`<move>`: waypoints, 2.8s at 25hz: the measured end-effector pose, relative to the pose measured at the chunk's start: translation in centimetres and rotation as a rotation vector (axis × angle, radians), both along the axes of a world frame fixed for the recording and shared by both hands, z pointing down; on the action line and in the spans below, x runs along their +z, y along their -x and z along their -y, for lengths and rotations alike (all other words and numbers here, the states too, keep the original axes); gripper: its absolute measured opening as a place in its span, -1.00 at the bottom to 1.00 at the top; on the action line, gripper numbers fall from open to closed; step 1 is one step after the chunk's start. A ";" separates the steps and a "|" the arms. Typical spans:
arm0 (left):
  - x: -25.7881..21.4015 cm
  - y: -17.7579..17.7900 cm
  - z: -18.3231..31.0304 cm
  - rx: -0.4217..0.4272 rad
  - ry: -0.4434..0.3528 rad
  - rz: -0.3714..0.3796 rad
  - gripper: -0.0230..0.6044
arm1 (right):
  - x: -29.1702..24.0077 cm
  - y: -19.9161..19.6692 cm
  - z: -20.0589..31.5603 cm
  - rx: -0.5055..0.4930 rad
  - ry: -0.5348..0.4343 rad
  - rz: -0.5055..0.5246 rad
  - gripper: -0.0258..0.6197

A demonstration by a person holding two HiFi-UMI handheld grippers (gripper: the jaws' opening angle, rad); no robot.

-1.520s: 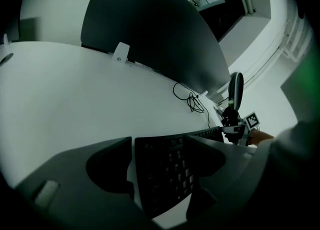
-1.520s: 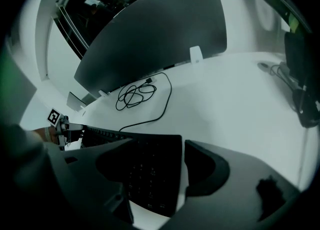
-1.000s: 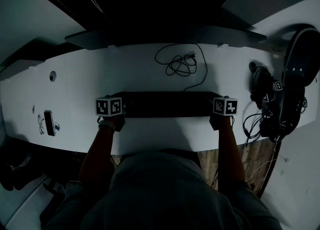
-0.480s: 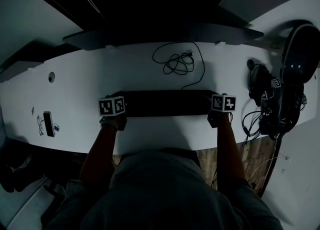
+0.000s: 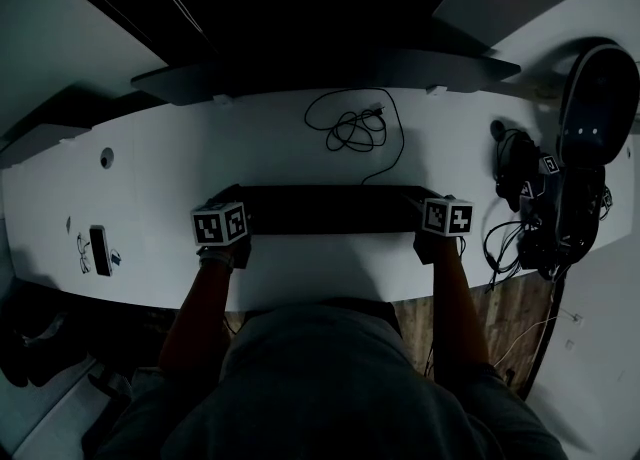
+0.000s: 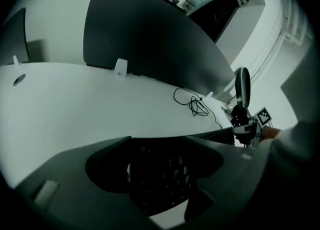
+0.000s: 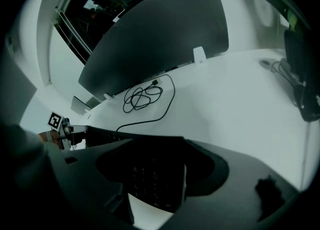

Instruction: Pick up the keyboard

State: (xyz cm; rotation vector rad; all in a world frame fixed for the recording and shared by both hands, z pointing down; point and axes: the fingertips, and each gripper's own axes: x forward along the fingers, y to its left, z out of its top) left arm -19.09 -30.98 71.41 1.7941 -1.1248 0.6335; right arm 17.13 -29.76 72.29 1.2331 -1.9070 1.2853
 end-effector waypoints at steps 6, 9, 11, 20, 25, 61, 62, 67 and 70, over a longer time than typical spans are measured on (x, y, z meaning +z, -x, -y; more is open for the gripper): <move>-4.0 0.7 1.1 -0.002 -0.119 0.007 0.01 | -3.8 0.5 1.3 -0.004 -0.121 0.011 -0.05; -5.8 1.2 1.5 -0.015 -0.167 -0.009 0.02 | -6.4 1.0 2.1 -0.012 -0.188 0.000 -0.05; -7.2 1.4 1.6 -0.020 -0.199 -0.021 0.02 | -8.1 1.2 2.5 -0.020 -0.229 -0.010 -0.05; -14.6 2.7 2.1 -0.031 -0.364 -0.042 0.01 | -15.8 2.3 3.1 -0.029 -0.410 -0.016 -0.05; -18.4 3.4 2.2 -0.029 -0.455 -0.049 0.02 | -20.0 3.0 3.1 -0.026 -0.503 -0.021 -0.05; -44.5 4.7 0.2 -0.010 -0.937 -0.077 0.02 | -46.7 4.3 -0.1 -0.009 -1.010 -0.046 -0.05; -44.7 4.8 0.1 -0.009 -0.942 -0.077 0.02 | -47.0 4.4 -0.2 -0.008 -1.016 -0.046 -0.05; -45.5 5.2 -0.2 -0.001 -0.958 -0.081 0.02 | -48.0 4.8 -0.7 -0.001 -1.044 -0.053 -0.05; -46.2 5.5 -0.4 0.001 -0.976 -0.081 0.02 | -48.6 5.1 -0.9 0.002 -1.062 -0.051 -0.05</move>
